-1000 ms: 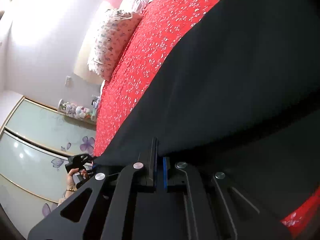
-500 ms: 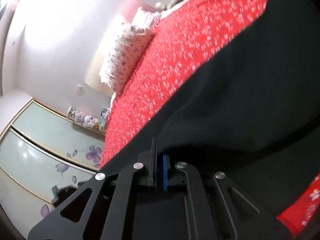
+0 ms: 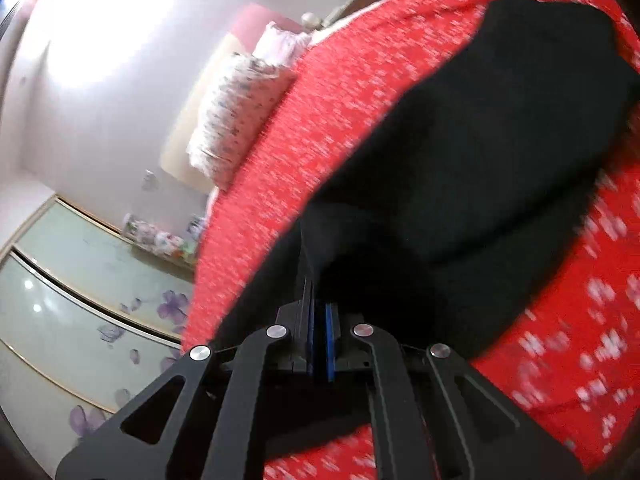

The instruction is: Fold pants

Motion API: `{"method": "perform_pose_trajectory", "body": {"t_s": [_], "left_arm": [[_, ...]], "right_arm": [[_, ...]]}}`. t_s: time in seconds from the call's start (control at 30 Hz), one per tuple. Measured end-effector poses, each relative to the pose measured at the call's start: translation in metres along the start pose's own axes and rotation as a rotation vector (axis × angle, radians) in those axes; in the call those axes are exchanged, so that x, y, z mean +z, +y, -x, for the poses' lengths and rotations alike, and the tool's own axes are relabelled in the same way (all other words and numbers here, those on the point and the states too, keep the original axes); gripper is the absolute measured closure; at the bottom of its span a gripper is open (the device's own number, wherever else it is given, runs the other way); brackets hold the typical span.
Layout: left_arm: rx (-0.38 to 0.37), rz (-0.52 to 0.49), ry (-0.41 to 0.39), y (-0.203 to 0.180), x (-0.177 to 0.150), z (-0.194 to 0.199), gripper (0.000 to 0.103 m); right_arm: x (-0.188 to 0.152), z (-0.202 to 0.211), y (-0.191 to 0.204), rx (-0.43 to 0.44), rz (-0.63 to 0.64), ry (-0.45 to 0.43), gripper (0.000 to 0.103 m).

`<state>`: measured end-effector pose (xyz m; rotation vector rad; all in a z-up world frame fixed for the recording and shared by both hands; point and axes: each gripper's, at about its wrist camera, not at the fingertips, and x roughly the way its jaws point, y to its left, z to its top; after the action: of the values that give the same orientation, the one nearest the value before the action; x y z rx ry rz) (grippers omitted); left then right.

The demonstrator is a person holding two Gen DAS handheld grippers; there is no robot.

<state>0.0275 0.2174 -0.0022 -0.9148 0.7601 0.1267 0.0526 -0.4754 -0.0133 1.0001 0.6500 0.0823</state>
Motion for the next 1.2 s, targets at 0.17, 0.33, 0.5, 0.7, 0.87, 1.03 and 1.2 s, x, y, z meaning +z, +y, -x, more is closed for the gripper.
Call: {"method": "perform_pose_trajectory", "body": {"t_s": [0.17, 0.33, 0.5, 0.7, 0.87, 1.03, 1.2], "left_arm": [[-0.055, 0.021, -0.053, 0.01, 0.0, 0.004, 0.079], [-0.09, 0.127, -0.093, 0.028, 0.029, 0.021, 0.057], [-0.067, 0.25, -0.131, 0.048, 0.047, 0.026, 0.052], [0.022, 0.187, -0.161, 0.045, 0.059, 0.027, 0.097], [0.028, 0.114, -0.212, 0.042, 0.049, 0.053, 0.099], [0.052, 0.063, -0.274, 0.05, 0.029, 0.075, 0.099], [0.098, 0.152, -0.191, 0.074, 0.032, 0.043, 0.097]], "right_arm": [[-0.003, 0.0, -0.007, -0.005, -0.022, 0.017, 0.099], [-0.003, -0.003, -0.004, -0.02, -0.004, 0.01, 0.099], [-0.002, -0.005, -0.007, -0.014, -0.024, 0.017, 0.099], [-0.001, -0.006, -0.01, -0.008, -0.042, 0.026, 0.099], [0.0, -0.005, -0.011, 0.001, -0.038, 0.018, 0.099], [0.002, 0.003, -0.014, 0.022, -0.03, 0.006, 0.099], [0.002, 0.0, -0.016, -0.002, -0.03, 0.024, 0.099]]}}
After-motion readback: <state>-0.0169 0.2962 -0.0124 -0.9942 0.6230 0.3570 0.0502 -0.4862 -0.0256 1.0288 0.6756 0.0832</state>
